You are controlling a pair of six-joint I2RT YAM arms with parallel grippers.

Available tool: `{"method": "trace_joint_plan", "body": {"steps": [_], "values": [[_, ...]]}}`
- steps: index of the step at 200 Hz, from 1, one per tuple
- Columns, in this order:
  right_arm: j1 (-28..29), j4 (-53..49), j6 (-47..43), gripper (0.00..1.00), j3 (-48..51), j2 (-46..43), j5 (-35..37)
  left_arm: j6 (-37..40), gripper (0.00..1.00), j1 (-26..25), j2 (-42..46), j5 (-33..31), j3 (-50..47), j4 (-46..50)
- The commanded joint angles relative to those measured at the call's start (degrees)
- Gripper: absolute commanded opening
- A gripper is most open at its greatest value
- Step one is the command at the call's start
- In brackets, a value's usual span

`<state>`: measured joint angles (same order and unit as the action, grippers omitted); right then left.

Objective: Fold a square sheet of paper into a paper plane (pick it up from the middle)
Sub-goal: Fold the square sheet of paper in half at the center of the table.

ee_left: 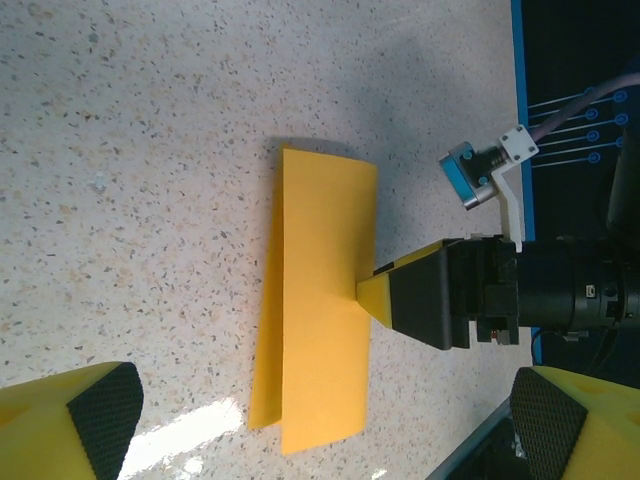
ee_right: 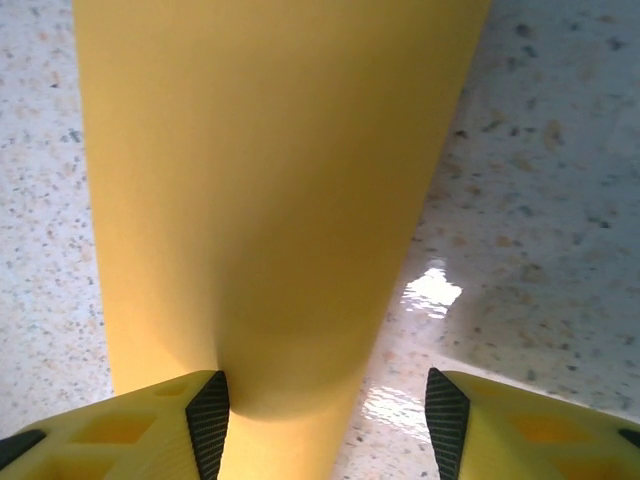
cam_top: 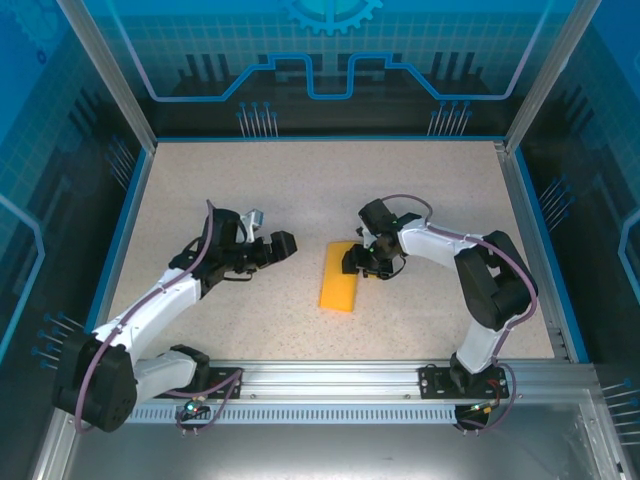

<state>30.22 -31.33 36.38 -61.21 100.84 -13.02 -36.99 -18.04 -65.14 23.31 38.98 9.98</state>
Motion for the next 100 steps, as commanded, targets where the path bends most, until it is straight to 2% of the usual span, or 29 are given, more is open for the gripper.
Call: {"method": "trace_joint_plan", "body": {"steps": [1,37,100], "values": [[0.0,-1.3,1.7,0.59,0.6,-0.1,1.9,0.8,0.98,-1.2,-0.7,-0.6,1.9,-0.2],[0.3,-0.7,5.4,0.59,1.2,0.5,5.1,0.8,0.98,-2.7,-2.3,-1.1,2.8,-0.4],[0.7,-0.4,5.7,0.59,0.7,3.2,4.7,0.9,0.96,-4.4,-4.6,-2.0,3.8,-0.6]]}}
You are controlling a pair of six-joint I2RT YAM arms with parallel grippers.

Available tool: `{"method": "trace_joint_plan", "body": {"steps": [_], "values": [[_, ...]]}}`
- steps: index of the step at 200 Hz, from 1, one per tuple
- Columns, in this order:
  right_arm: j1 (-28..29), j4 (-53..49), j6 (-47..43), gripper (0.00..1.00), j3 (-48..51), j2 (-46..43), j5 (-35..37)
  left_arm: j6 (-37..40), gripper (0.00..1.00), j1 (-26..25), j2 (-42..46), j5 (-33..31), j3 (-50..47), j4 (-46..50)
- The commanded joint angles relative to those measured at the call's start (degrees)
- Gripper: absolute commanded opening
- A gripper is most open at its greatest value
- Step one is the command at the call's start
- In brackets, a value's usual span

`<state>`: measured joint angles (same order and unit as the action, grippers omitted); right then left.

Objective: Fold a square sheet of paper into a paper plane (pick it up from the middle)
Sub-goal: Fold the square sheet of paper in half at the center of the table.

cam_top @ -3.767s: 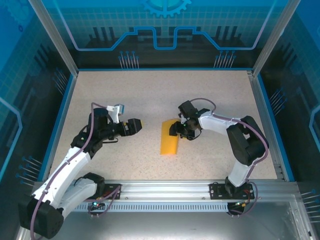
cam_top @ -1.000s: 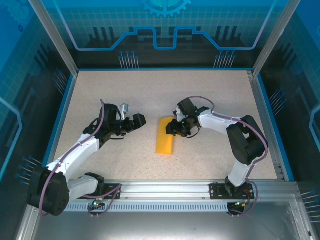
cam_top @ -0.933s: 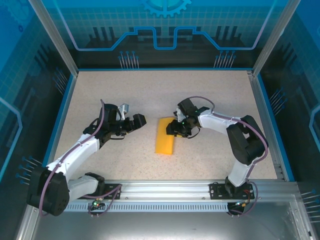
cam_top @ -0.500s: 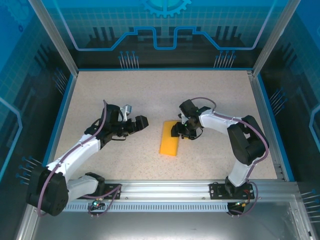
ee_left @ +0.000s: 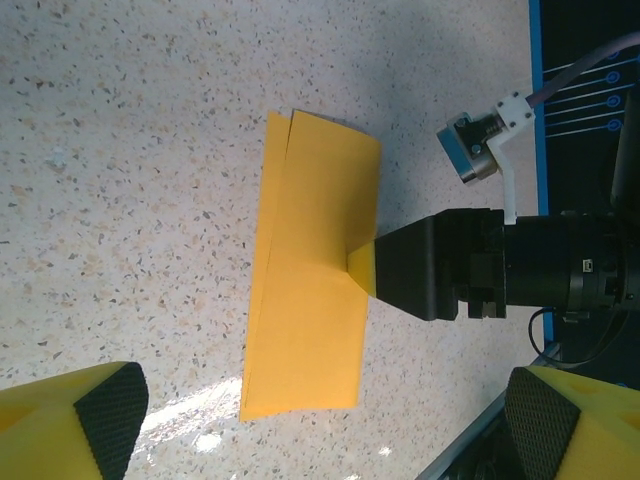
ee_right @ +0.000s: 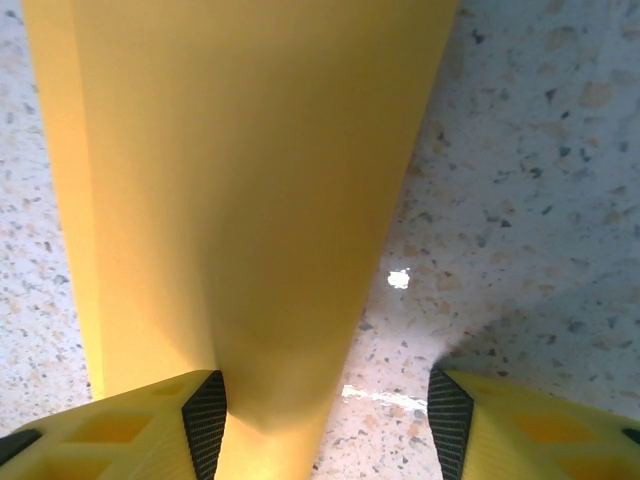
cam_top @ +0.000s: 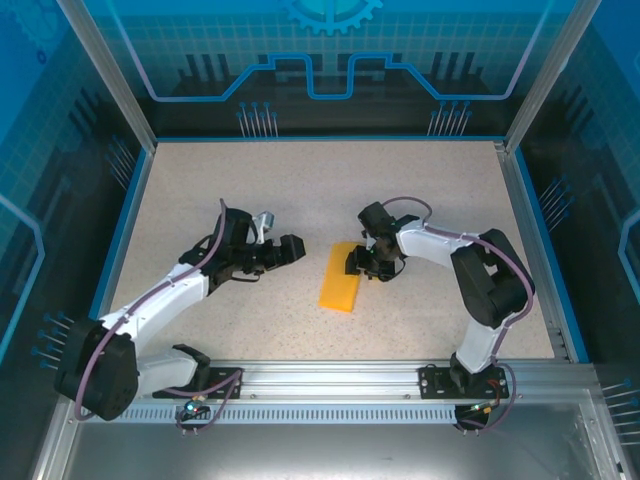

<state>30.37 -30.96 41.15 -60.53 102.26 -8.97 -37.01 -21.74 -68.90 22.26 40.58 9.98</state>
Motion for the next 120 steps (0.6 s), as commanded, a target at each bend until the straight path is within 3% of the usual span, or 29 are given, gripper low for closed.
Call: {"method": "trace_joint_plan", "body": {"steps": [1,120], "values": [[0.6,-0.8,0.9,0.59,0.0,1.8,0.7,1.0,0.96,-0.7,-0.8,-0.9,2.1,-0.6],[1.7,-4.0,-1.5,0.66,-4.6,4.8,1.8,1.8,0.92,-1.3,-3.4,-1.0,3.6,0.0]]}}
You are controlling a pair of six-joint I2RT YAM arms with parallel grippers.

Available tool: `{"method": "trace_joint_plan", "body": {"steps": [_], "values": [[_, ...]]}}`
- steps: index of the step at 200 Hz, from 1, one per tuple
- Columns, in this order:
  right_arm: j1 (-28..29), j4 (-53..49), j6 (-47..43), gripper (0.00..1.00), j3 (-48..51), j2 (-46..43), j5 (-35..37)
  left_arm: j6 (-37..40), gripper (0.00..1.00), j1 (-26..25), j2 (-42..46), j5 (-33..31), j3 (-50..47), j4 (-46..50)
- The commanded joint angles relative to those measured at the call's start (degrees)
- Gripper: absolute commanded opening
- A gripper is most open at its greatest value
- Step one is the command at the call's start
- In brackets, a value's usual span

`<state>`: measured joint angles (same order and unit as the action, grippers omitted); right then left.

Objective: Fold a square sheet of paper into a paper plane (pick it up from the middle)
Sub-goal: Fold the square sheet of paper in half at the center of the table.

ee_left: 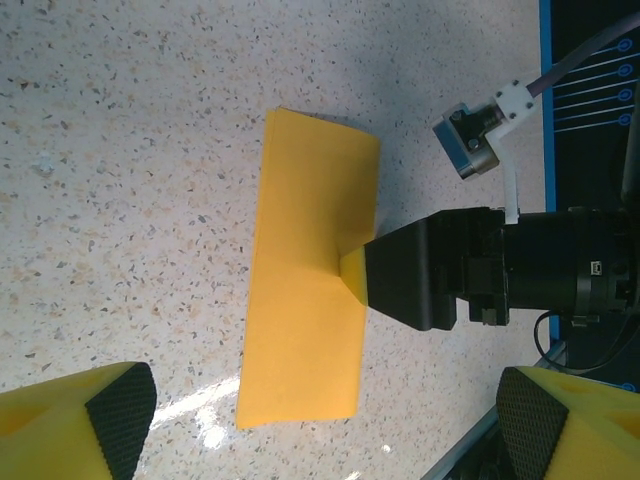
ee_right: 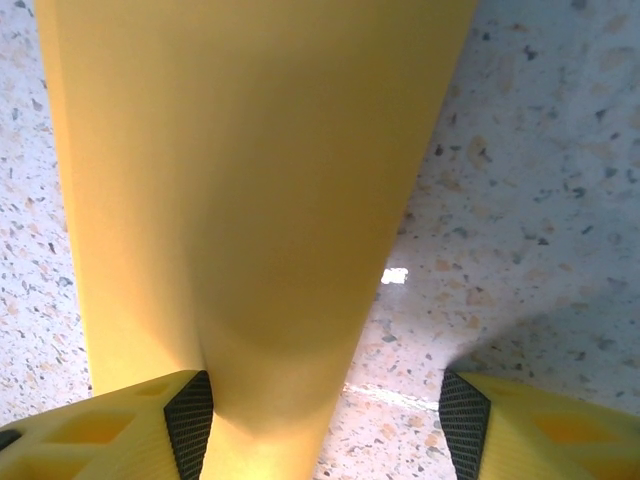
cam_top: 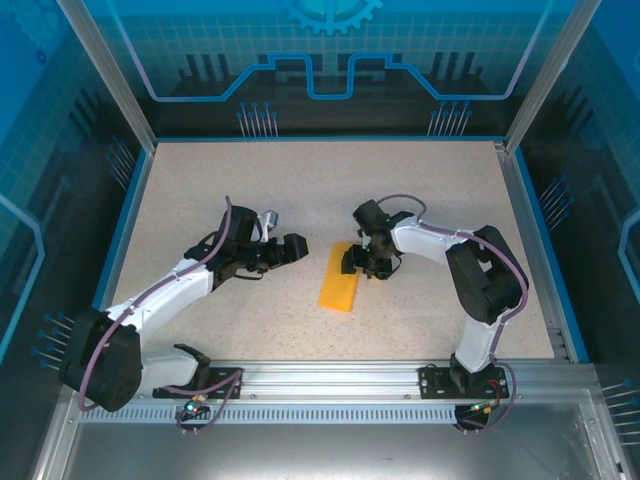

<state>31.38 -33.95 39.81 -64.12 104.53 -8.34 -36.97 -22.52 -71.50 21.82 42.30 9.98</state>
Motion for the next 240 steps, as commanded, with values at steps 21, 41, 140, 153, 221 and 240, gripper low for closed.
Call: {"method": "trace_joint_plan", "body": {"steps": [21,41,140,153,221,240], "values": [[0.8,-1.0,-0.3,0.65,-1.3,3.7,0.7,2.1,0.91,-0.5,-1.2,-0.7,2.2,0.1],[0.8,-1.3,-1.0,0.66,-1.6,4.1,0.8,2.3,0.91,-0.5,-1.4,-0.6,2.5,0.3],[0.1,-3.4,-2.8,0.67,-2.9,4.6,1.8,3.0,0.9,-0.6,-2.5,-0.4,3.2,0.5],[0.2,-3.2,-2.4,0.67,-2.9,5.1,1.9,3.0,0.9,-0.7,-2.6,-0.3,3.2,0.3],[0.2,-4.4,-2.4,0.67,-3.3,6.5,3.1,3.1,0.8,-0.9,-3.2,0.5,2.8,-0.5],[0.1,-4.8,-2.2,0.67,-3.3,6.7,3.8,3.2,0.7,-1.0,-4.5,0.8,3.6,0.0]]}}
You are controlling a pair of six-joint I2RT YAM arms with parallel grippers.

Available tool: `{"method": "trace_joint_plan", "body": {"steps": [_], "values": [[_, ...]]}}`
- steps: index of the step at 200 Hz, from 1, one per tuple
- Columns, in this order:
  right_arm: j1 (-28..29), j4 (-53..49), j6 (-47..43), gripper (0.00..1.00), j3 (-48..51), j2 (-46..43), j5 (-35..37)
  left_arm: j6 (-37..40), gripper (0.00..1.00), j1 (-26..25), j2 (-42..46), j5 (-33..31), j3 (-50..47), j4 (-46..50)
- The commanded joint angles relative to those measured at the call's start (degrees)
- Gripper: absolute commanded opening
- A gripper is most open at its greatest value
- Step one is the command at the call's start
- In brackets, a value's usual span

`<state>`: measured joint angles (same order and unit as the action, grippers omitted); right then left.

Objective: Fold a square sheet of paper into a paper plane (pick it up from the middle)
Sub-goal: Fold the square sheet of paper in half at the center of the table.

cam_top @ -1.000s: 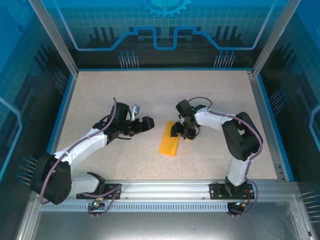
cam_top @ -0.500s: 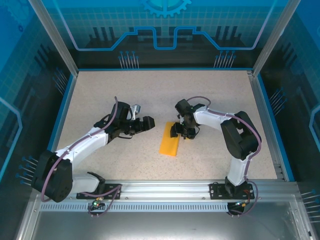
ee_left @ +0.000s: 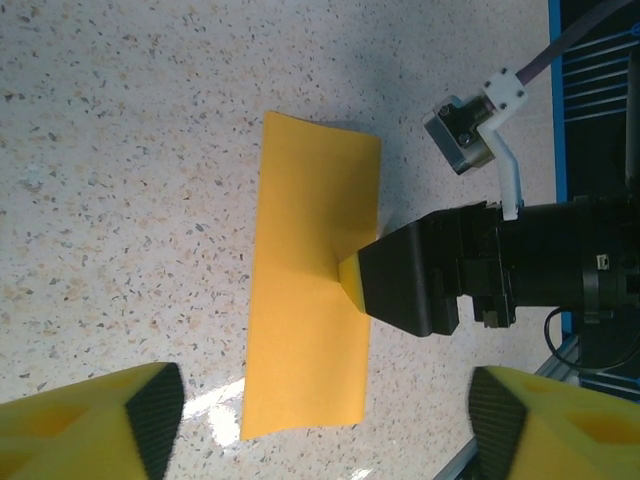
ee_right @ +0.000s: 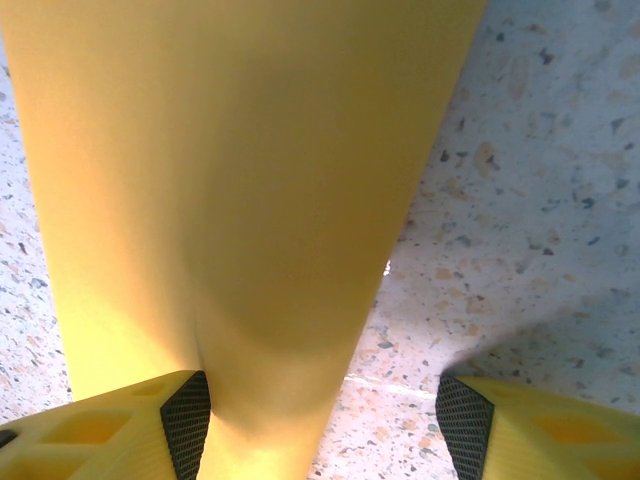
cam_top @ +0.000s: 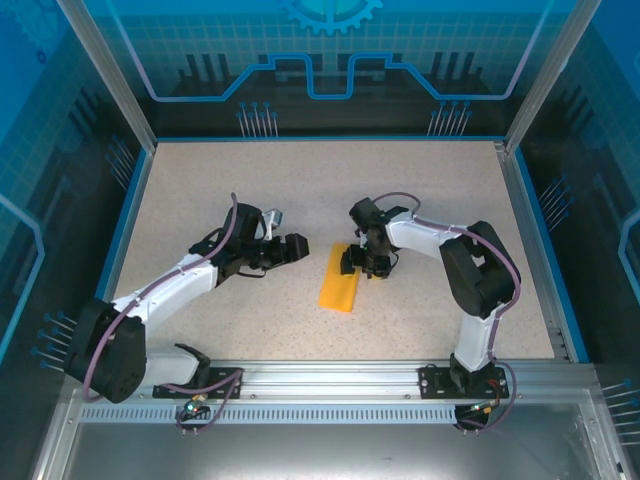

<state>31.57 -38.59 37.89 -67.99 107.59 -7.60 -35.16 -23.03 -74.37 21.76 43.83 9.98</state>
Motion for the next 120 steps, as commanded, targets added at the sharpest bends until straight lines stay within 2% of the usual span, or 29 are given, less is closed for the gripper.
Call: {"method": "trace_joint_plan", "body": {"steps": [1,35,47,69,85,98,120], "values": [[0.0,-0.2,-0.3,0.67,0.6,3.7,3.1,1.3,0.7,-0.5,-1.7,0.9,2.1,0.0],[0.5,-1.6,-0.2,0.66,0.0,4.6,5.0,1.5,0.51,-1.6,-4.6,1.2,3.9,0.5],[0.5,-1.6,-0.1,0.67,0.2,4.8,5.2,1.4,0.4,-2.2,-6.1,1.0,4.8,0.8],[0.5,-1.7,0.3,0.67,0.3,5.0,5.7,0.8,0.16,-3.3,-9.1,0.6,6.1,0.1],[0.5,-2.0,0.5,0.66,0.3,5.1,6.1,0.4,0.04,-4.2,-11.7,0.3,7.6,0.1],[0.5,-2.2,0.6,0.67,0.3,5.1,6.4,0.0,0.0,-4.8,-13.8,0.4,8.9,0.0],[0.5,-2.3,0.7,0.67,0.3,5.1,6.6,-0.4,0.0,-6.3,-17.0,0.4,10.9,-0.4]]}}
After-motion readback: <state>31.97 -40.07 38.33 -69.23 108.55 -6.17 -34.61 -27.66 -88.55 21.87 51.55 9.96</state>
